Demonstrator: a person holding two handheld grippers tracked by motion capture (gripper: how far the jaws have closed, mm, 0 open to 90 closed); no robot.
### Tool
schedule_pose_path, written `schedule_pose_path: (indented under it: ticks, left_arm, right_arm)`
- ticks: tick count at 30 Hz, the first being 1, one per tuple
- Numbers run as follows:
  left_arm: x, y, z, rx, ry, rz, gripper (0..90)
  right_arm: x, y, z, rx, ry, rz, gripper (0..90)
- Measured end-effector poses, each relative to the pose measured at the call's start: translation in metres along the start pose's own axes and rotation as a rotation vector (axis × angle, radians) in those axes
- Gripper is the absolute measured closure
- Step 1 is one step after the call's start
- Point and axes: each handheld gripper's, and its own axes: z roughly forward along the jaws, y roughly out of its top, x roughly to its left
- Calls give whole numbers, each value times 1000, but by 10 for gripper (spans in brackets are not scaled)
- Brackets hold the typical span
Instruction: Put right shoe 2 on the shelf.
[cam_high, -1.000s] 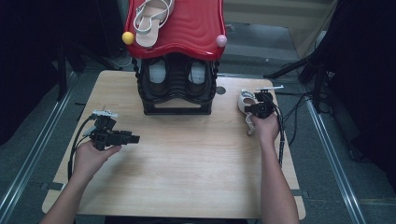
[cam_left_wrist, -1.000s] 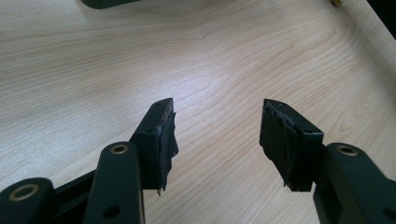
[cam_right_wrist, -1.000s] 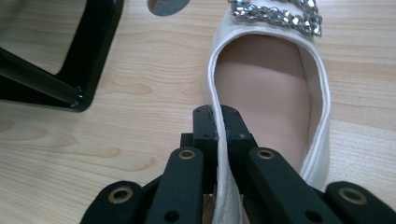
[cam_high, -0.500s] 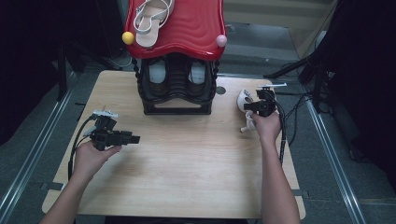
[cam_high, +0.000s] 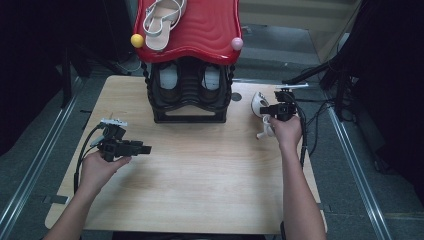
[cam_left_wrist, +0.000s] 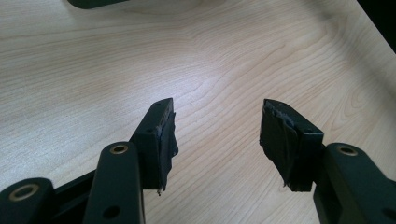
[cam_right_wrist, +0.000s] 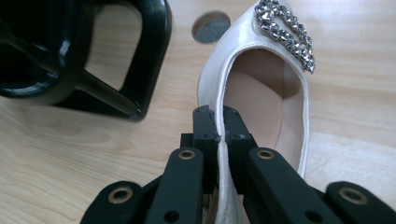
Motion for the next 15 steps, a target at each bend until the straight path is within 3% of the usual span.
schedule_pose_path:
  ticks: [15]
  left_arm:
    - [-1,1,2,-2,-3,7,458]
  right_arm:
    - [21,38,-33,-35,43,-8,881]
